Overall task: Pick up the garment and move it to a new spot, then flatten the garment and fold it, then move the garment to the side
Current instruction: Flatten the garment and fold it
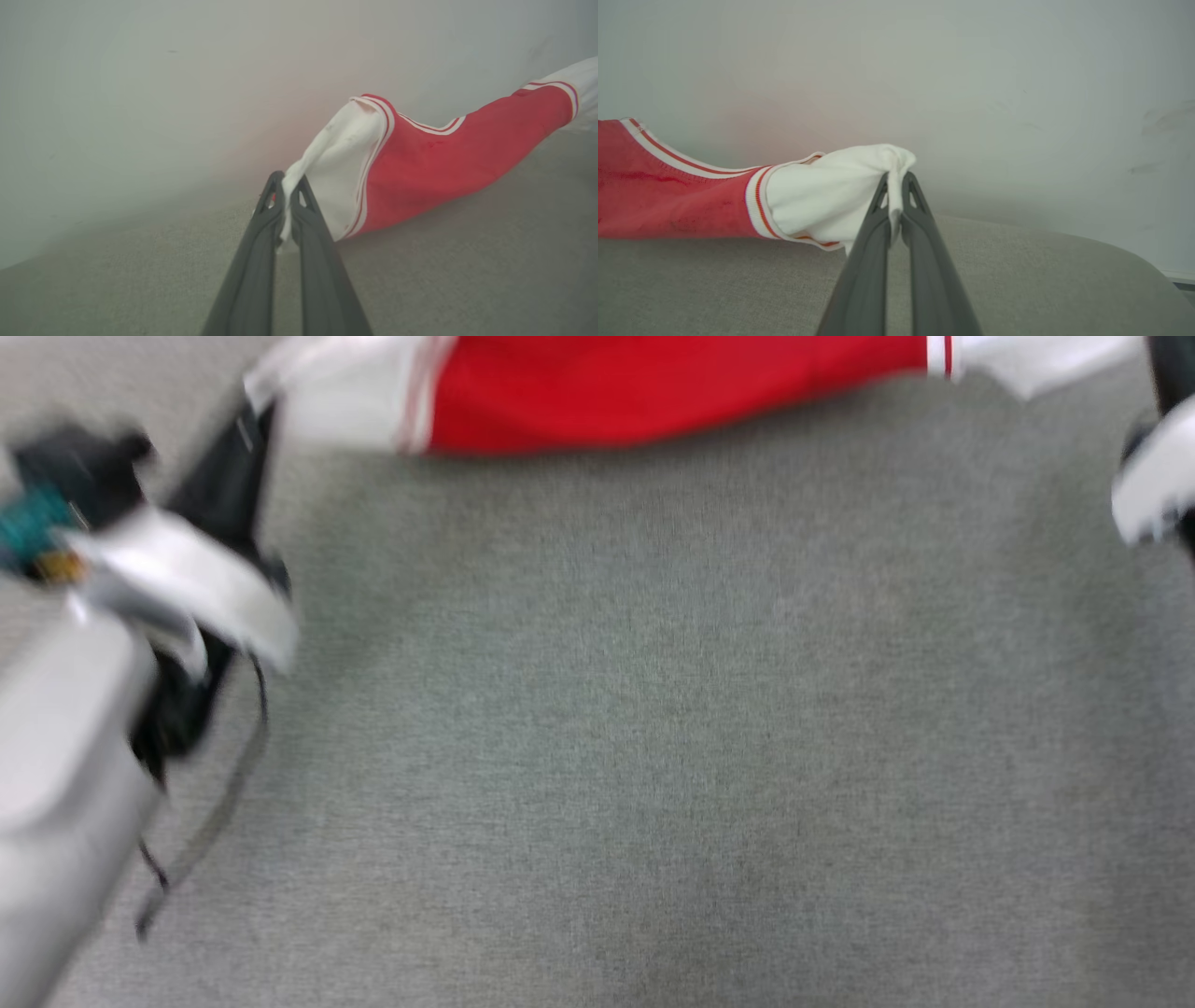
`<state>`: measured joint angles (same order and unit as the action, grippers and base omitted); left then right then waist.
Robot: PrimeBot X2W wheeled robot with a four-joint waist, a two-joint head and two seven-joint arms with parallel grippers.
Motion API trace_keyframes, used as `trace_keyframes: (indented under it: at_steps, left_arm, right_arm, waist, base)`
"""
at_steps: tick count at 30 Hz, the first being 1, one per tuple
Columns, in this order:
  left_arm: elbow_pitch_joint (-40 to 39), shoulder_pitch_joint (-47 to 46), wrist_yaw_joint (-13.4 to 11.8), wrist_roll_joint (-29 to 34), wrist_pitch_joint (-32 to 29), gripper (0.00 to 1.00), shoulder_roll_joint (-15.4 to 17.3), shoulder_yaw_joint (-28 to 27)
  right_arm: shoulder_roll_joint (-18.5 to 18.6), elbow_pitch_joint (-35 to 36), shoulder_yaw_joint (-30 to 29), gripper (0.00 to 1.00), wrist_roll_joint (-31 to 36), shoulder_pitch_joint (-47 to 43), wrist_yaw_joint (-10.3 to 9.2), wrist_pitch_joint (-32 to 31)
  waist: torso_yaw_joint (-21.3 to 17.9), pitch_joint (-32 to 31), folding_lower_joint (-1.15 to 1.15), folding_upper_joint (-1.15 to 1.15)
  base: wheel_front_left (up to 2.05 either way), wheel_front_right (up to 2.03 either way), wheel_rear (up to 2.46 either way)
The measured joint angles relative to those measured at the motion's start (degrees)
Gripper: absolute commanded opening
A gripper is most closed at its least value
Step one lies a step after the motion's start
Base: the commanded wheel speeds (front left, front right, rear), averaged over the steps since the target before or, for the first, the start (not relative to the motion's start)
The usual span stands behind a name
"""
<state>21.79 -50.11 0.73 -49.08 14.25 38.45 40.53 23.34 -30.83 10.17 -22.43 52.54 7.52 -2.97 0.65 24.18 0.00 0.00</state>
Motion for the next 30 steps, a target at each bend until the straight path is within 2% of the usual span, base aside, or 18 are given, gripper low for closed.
trace_keyframes:
  at_steps: [6,12,15,20,26,30]
  left_arm:
    - [-5.19,15.69,-2.78,-2.93,-0.18,0.0,1.65,2.79]
    - [-9.54,27.27,-4.34,-4.93,-0.97,0.0,4.1,5.77]
    - [-10.62,31.59,-5.09,-5.39,-1.0,0.0,5.79,6.97]
    - [-12.49,36.86,-5.8,-6.78,-1.51,0.0,8.35,7.8]
    - [-14.91,42.72,-7.15,-8.36,-1.98,0.0,11.45,8.72]
    - [-16.5,45.7,-7.83,-9.5,-2.26,0.0,11.58,9.61]
  right_arm:
    - [3.19,5.39,-0.24,0.0,-4.5,-16.68,0.0,-1.48]
    - [7.49,9.58,0.49,0.0,-6.57,-31.43,0.01,-2.67]
    - [9.13,11.84,1.48,0.0,-8.15,-36.88,0.0,-3.78]
    - [14.46,16.73,4.31,0.0,-11.56,-44.58,0.01,-7.4]
    - [18.15,22.26,3.07,0.0,-17.86,-53.06,0.02,-13.25]
    - [19.56,24.72,2.02,0.0,-20.68,-59.32,0.02,-17.23]
  waist:
    - [0.95,-6.67,0.0,0.0]
    - [1.98,-12.22,-0.02,0.0]
    - [2.28,-14.61,-0.02,0.0]
    - [2.26,-18.19,-0.02,0.0]
    - [1.84,-20.64,-0.02,0.0]
    - [1.69,-21.08,-0.02,0.0]
  base:
    - [0.0,0.0,0.0]
    - [0.0,0.0,0.0]
    - [0.0,0.0,0.0]
    - [0.0,0.0,0.0]
    - [0.0,0.0,0.0]
    - [0.0,0.0,0.0]
